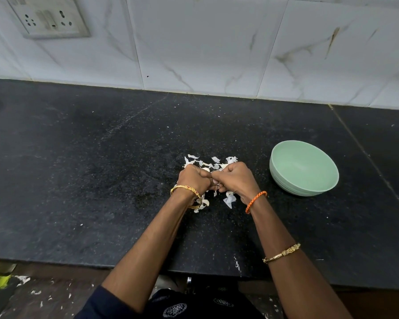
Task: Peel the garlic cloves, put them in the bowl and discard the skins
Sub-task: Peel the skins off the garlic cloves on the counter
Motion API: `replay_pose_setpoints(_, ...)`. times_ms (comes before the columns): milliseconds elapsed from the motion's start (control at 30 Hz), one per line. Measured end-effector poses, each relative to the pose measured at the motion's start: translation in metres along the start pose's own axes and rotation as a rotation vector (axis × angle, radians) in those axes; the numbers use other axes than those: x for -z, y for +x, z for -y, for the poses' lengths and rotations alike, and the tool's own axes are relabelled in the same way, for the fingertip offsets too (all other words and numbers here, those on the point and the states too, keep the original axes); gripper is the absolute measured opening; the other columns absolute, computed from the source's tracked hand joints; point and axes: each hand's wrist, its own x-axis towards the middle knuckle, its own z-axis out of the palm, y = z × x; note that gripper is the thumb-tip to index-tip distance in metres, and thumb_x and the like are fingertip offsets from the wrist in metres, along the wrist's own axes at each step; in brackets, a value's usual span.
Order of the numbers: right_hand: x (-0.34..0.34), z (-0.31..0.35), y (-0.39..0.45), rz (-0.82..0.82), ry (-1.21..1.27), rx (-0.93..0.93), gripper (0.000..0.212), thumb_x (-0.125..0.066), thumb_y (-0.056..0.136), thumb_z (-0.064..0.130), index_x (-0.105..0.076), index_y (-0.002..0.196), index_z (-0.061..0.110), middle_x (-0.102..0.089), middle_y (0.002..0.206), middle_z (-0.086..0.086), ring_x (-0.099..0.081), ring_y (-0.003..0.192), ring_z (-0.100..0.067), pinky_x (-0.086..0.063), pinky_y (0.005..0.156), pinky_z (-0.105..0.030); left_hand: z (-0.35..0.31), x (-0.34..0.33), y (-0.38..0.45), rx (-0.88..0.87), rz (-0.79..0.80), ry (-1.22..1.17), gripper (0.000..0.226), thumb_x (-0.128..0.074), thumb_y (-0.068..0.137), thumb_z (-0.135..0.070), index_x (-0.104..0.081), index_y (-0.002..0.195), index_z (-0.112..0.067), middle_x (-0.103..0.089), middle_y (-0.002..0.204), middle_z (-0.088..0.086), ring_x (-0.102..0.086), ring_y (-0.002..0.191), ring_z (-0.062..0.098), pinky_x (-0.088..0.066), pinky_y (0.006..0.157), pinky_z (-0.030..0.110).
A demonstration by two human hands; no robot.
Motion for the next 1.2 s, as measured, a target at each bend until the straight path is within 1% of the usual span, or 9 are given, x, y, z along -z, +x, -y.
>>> replay_pose_setpoints(167,-0.001,-0.005,0.000,-0.024,0.026,0.021,0.024,-0.065,0.082,0.009,-0.055,0.060,0.008,-0.063,0.058,-0.006,-0.060,0.044,-0.009,-0.055,0.056,-0.028,-0.005,0.002,0.003,0.037,0.061,-0.092,0.008,-0.072,0.079,0.000,-0.074,0.080,-0.008,-0.067,0.059,-0.003,-0.069,0.066,0.008,-0.054,0.064,0.014)
replay_pose_setpoints(267,0.000,-0.005,-0.001,-0.011,0.099,-0.021,0.020,-0.060,0.087,0.013,-0.058,0.069,0.005,-0.064,0.062,-0.008,-0.062,0.048,-0.012,-0.058,0.059,-0.028,-0.008,0.002,0.003,0.076,0.102,-0.138,0.005,-0.072,0.080,0.000,-0.072,0.082,-0.005,-0.065,0.053,-0.005,-0.061,0.048,-0.001,-0.051,0.054,0.010)
replay_pose_setpoints(333,0.003,-0.003,-0.003,0.040,0.226,-0.070,0.018,-0.057,0.090,0.011,-0.059,0.075,0.002,-0.064,0.065,-0.010,-0.063,0.049,-0.013,-0.056,0.053,-0.023,-0.009,0.004,0.002,0.106,0.159,-0.244,0.005,-0.069,0.081,0.005,-0.070,0.085,0.003,-0.067,0.057,0.003,-0.064,0.050,0.005,-0.055,0.058,0.014)
replay_pose_setpoints(433,0.011,-0.002,-0.005,0.131,0.438,-0.137,0.014,-0.053,0.088,-0.002,-0.056,0.074,0.001,-0.063,0.064,-0.009,-0.064,0.050,-0.013,-0.055,0.052,-0.021,-0.010,0.011,0.001,0.158,0.244,-0.440,0.007,-0.063,0.082,0.012,-0.065,0.089,0.010,-0.068,0.055,0.005,-0.067,0.052,0.009,-0.054,0.054,0.014)
replay_pose_setpoints(567,0.017,-0.004,-0.004,0.151,0.558,-0.203,0.014,-0.051,0.087,-0.001,-0.058,0.075,0.003,-0.059,0.064,-0.009,-0.056,0.047,-0.011,-0.052,0.049,-0.021,-0.007,0.014,-0.001,0.231,0.347,-0.640,0.009,-0.060,0.085,0.010,-0.066,0.087,0.004,-0.072,0.067,0.008,-0.071,0.062,0.013,-0.056,0.060,0.014)
replay_pose_setpoints(700,0.019,-0.009,-0.002,0.105,0.390,-0.084,0.010,-0.054,0.092,0.006,-0.058,0.082,0.007,-0.063,0.074,-0.009,-0.062,0.060,-0.014,-0.055,0.056,-0.022,-0.007,0.014,-0.004,0.228,0.373,-0.690,0.007,-0.062,0.085,0.005,-0.068,0.086,0.001,-0.073,0.074,0.007,-0.072,0.068,0.012,-0.055,0.062,0.012)
replay_pose_setpoints(900,0.020,-0.014,-0.006,0.060,0.097,0.249,0.012,-0.070,0.083,0.007,-0.072,0.089,0.018,-0.072,0.096,0.000,-0.067,0.091,-0.010,-0.053,0.084,-0.024,-0.004,0.017,-0.003,0.254,0.283,-0.635,0.013,-0.069,0.083,-0.005,-0.068,0.094,0.004,-0.072,0.079,0.011,-0.071,0.065,0.012,-0.055,0.055,0.013)
replay_pose_setpoints(1067,0.016,-0.009,-0.014,0.039,-0.012,0.299,0.018,-0.075,0.080,0.013,-0.075,0.097,0.008,-0.074,0.089,-0.002,-0.068,0.077,-0.002,-0.052,0.075,-0.013,-0.001,0.017,-0.001,0.227,0.241,-0.554,0.009,-0.073,0.081,-0.008,-0.071,0.086,-0.001,-0.073,0.074,0.009,-0.069,0.059,0.010,-0.056,0.059,0.015)
replay_pose_setpoints(1200,0.007,-0.007,-0.021,-0.033,-0.039,0.336,0.008,-0.073,0.080,0.005,-0.074,0.088,0.001,-0.060,0.055,0.012,-0.053,0.046,0.010,-0.039,0.052,-0.002,-0.001,0.019,-0.001,0.192,0.237,-0.522,0.009,-0.072,0.081,-0.007,-0.070,0.083,0.001,-0.071,0.065,0.008,-0.068,0.055,0.009,-0.056,0.062,0.017)
